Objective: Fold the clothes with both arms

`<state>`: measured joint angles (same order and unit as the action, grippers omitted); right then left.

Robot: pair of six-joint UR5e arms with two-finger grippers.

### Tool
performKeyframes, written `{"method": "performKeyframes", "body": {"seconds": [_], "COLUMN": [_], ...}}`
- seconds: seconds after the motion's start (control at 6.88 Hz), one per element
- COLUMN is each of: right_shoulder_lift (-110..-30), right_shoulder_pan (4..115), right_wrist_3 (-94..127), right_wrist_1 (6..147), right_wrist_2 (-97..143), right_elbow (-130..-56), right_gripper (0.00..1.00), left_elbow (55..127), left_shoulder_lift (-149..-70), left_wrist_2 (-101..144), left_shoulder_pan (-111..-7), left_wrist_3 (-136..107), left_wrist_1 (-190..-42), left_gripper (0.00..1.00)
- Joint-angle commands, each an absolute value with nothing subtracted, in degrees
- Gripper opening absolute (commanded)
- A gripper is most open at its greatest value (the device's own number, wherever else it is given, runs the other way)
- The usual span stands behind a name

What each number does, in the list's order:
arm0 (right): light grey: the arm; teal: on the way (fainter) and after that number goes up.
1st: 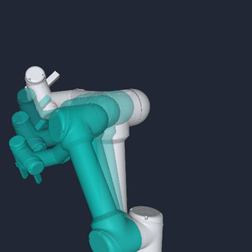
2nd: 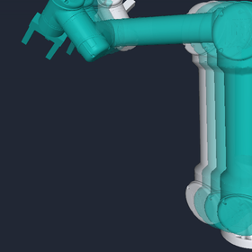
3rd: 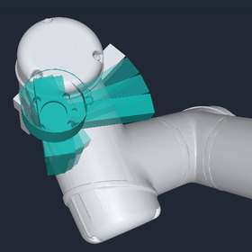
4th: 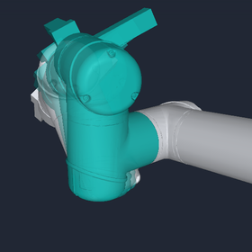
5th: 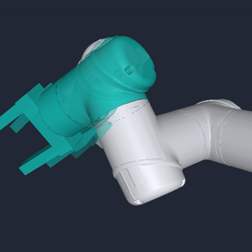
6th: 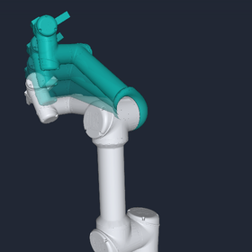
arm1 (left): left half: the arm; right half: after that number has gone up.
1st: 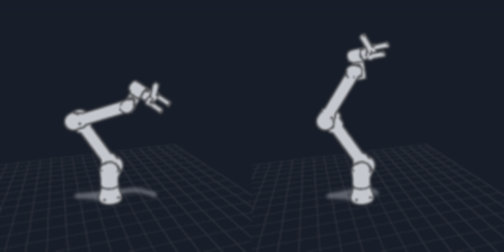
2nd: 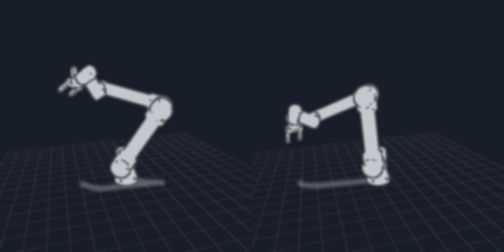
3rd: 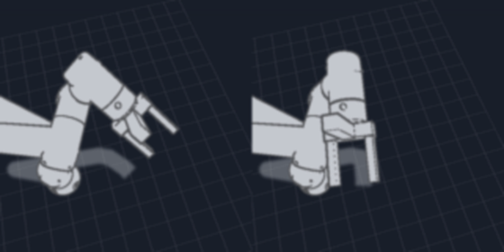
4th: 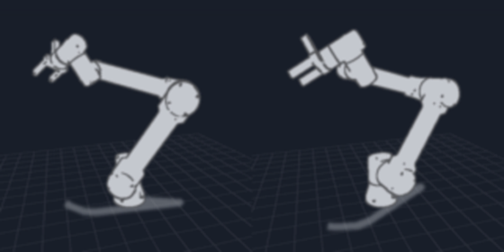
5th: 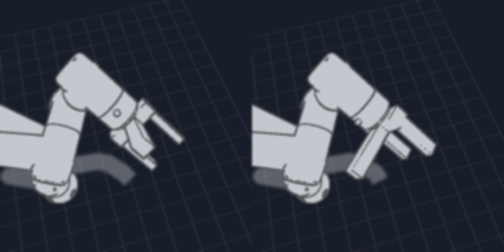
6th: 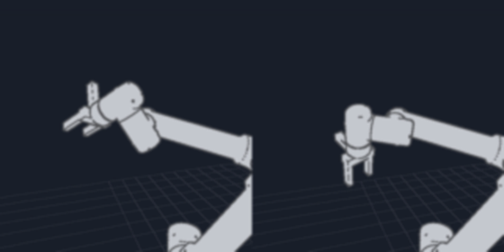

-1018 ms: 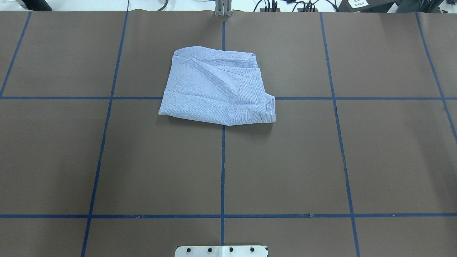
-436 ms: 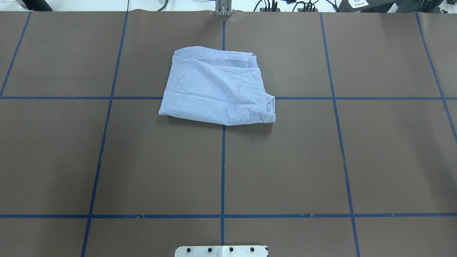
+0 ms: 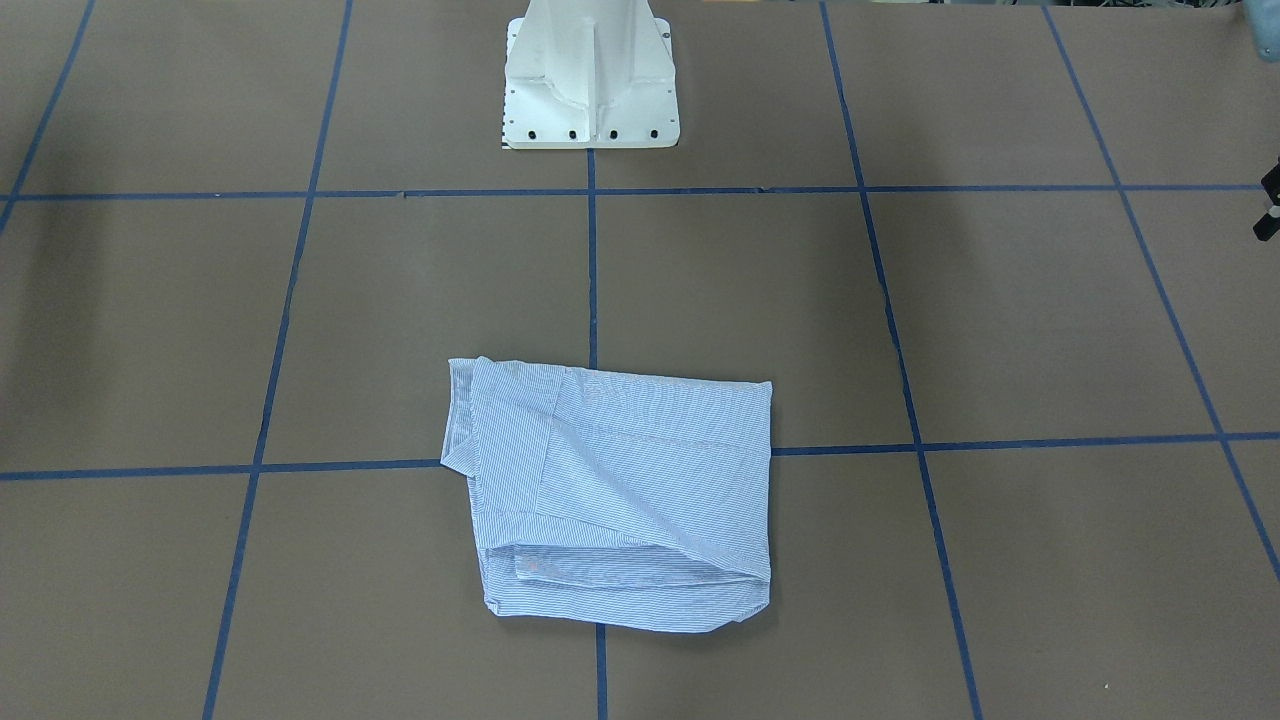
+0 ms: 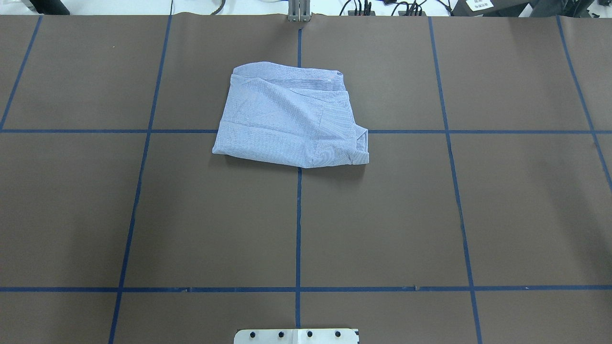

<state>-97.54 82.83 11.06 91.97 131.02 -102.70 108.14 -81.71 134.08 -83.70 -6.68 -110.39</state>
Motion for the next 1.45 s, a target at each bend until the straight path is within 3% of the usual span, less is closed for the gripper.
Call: {"method": "performKeyframes", "body": {"seconds": [0.0, 1.31], "right_shoulder_lift": [-97.21, -97.03], "right_shoulder_pan": [82.79, 82.62], "right_wrist_3": [11.16, 11.34], "right_wrist_1": [91.76, 91.67], "right_wrist_2": [131.04, 131.13], "right_elbow": [-102.92, -99.41], "right_gripper": [1.0, 1.0], "left_elbow": [108.46, 110.21], "left_shoulder_lift": [-81.65, -81.65], "left_wrist_2": [134.38, 134.47], "left_shoulder_pan": [-83.67, -83.67], "left_wrist_3": [-6.68, -6.59], "left_wrist_1": [-110.57, -110.65], "left_gripper": [0.99, 0.99]}}
